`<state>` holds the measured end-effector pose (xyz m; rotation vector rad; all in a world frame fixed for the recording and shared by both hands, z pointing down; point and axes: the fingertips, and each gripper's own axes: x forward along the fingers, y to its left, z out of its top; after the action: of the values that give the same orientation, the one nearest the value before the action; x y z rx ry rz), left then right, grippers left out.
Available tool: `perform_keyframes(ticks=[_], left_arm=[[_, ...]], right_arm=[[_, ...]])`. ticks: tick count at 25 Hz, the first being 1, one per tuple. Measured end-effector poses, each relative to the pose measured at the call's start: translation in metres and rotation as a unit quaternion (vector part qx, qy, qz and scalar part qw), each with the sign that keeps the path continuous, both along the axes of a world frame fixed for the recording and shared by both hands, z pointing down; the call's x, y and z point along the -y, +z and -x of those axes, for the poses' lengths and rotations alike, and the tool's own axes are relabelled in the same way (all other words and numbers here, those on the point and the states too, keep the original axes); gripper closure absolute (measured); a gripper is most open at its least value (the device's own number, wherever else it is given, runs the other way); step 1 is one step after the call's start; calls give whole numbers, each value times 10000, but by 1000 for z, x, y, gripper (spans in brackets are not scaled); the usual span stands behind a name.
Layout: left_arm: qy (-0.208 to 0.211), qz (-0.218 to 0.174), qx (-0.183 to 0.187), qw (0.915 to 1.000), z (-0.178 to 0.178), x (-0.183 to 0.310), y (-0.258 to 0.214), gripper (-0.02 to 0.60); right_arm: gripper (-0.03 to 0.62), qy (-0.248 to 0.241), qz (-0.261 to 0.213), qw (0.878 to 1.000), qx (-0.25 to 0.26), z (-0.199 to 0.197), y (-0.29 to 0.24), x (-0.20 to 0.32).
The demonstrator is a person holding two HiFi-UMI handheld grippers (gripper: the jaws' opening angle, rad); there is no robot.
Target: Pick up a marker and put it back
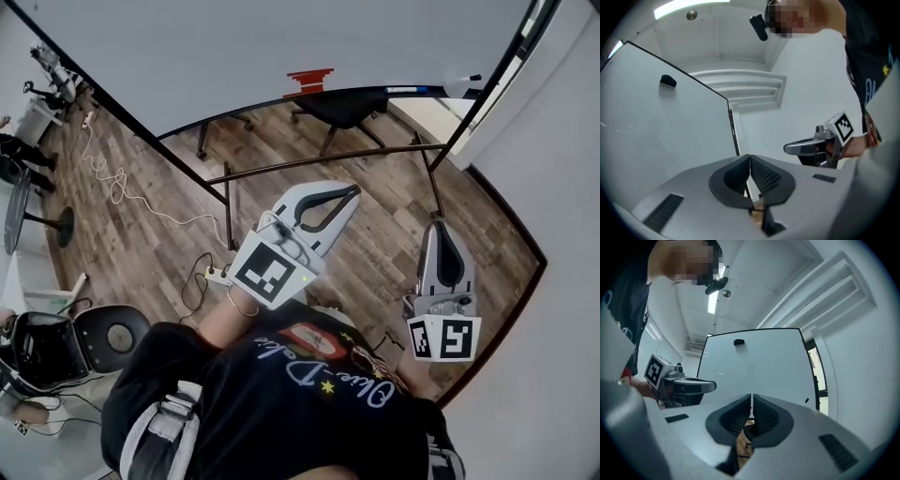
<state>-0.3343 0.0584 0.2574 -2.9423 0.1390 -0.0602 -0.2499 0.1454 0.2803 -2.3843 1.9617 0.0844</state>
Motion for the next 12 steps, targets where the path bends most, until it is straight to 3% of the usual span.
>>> perform_keyframes(ticks=[12], left_arm=[[638, -34, -188, 9978, -31, -28, -1, 578]], right_arm=[[592, 719, 90, 9973, 72, -17, 10, -42]])
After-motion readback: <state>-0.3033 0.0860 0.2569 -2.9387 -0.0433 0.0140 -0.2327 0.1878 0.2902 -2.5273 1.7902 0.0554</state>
